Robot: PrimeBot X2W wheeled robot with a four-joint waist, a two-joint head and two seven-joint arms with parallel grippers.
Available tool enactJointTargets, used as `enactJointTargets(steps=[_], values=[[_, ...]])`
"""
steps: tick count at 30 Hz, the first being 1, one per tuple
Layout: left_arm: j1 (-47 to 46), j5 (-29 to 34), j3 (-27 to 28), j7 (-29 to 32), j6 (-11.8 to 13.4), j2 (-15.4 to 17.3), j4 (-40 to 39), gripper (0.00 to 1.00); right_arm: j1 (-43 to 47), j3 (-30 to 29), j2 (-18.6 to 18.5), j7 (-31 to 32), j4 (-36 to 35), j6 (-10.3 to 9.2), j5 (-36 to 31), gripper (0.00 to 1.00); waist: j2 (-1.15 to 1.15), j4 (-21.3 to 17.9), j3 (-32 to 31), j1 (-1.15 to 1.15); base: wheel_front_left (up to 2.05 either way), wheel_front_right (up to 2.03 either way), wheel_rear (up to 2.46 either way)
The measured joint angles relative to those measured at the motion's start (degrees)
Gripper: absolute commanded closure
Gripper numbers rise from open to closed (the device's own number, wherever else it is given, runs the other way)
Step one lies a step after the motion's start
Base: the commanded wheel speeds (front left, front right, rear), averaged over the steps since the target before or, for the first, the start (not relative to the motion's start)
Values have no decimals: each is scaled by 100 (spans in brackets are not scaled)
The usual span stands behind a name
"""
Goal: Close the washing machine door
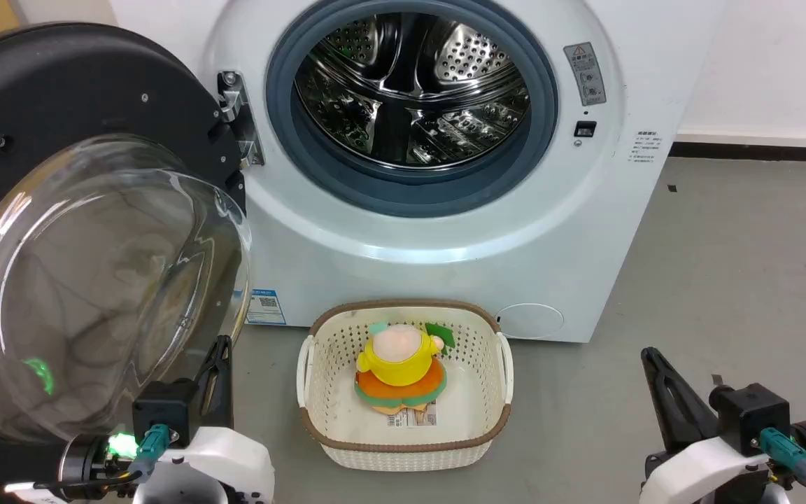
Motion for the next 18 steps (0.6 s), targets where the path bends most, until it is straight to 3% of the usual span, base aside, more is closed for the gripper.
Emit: enactJointTargets(steps=[17,18], values=[[0,0,-1,0,0,0,0,100,0,1,0,0,0,0,0,100,0,0,0,0,0,0,0],[-1,0,-1,-1,3,0,2,0,2,2,0,-1,1,0,3,0,0,0,0,0,0,0,0]])
